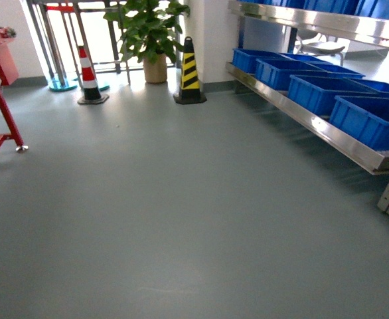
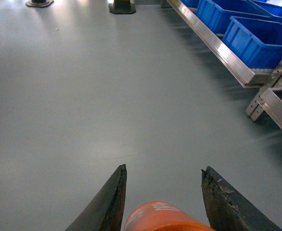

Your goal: Sort blue parts and orange caps into right shelf containers

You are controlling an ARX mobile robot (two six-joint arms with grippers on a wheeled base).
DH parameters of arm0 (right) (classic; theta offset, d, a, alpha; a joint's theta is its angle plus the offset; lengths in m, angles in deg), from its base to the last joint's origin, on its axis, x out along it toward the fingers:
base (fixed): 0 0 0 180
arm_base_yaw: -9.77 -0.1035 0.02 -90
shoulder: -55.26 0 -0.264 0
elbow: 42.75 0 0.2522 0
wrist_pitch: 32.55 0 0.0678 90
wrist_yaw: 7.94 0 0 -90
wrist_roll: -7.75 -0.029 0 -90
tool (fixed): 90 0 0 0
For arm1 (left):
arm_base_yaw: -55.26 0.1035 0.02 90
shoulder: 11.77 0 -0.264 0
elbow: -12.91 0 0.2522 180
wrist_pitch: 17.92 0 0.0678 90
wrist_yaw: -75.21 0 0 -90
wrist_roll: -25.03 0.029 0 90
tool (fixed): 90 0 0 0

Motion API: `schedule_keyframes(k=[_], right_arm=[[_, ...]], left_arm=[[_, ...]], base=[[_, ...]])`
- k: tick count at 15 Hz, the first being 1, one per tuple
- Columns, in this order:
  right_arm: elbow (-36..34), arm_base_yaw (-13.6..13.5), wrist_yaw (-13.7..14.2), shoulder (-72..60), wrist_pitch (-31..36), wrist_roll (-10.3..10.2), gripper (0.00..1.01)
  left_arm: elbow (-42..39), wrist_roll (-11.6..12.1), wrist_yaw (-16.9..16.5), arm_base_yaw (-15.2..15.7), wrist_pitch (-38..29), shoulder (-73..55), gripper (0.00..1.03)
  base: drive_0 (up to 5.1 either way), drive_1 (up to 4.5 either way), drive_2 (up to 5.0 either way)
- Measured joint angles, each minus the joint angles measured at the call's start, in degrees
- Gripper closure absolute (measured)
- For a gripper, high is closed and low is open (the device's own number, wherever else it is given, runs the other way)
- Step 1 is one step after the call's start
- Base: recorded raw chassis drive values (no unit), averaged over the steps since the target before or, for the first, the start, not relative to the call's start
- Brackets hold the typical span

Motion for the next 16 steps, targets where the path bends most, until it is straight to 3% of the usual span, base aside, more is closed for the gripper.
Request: schedule_keyframes(k=[16], right_arm=[[0.0, 0.0, 0.02, 0.0, 0.0, 0.0, 0.59]], left_arm=[[0.0, 0.02, -0.02, 0.0, 0.02, 0.0, 0.59]], base=[[-1.7, -1.66, -1.7]])
